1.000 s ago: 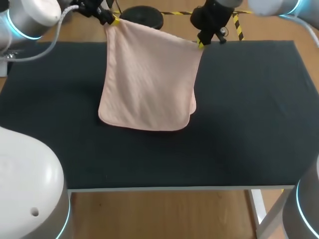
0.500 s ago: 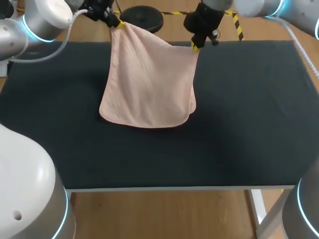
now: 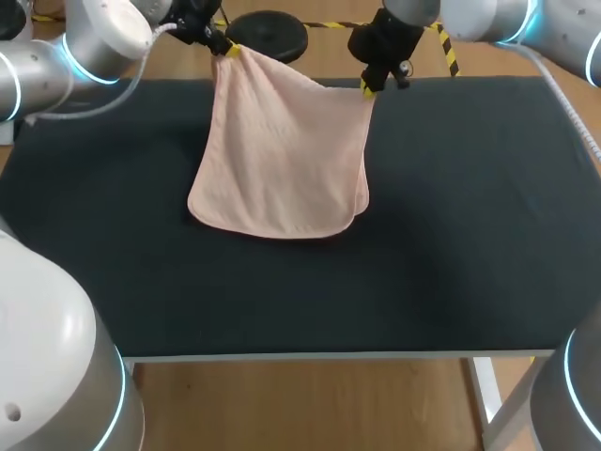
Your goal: Fold the towel
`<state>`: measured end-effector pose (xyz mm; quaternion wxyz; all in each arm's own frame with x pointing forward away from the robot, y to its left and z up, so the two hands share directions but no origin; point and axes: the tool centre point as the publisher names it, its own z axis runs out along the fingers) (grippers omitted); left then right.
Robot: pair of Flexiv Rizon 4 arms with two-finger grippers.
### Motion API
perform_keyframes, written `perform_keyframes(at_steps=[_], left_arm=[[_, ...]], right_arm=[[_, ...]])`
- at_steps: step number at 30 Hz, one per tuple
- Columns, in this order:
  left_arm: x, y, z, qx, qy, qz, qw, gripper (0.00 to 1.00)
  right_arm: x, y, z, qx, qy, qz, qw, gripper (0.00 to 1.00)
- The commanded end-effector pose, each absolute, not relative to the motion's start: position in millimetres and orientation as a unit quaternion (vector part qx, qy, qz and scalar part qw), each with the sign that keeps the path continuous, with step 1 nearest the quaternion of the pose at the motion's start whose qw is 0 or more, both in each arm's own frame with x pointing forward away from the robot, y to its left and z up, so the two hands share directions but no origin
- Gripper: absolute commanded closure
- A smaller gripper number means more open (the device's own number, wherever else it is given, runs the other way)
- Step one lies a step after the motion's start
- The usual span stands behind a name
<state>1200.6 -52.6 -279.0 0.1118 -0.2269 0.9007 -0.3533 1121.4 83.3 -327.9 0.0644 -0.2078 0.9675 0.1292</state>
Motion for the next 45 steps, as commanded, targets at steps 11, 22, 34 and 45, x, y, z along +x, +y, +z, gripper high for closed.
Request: perform_keyframes(at_steps=[11, 22, 34, 45], left_arm=[[1241, -56, -297, -0.229, 0.907, -0.333, 0.119, 1.0], [1273, -53, -318, -0.234, 0.907, -0.326, 0.126, 1.0], [1290, -53, -342, -0.254, 0.905, -0.323, 0.108, 1.0], [1295, -55, -354, -0.258, 0.908, -0.316, 0.093, 1.0]], right_arm=[[1160, 93, -347, -0.206, 0.967, 0.141, 0.05, 1.0], [1186, 97, -366, -0.203, 0.968, 0.138, 0.046, 1.0], [1206, 98, -383, -0.196, 0.97, 0.139, 0.035, 1.0], [1212, 93, -384, -0.186, 0.97, 0.145, 0.054, 1.0]])
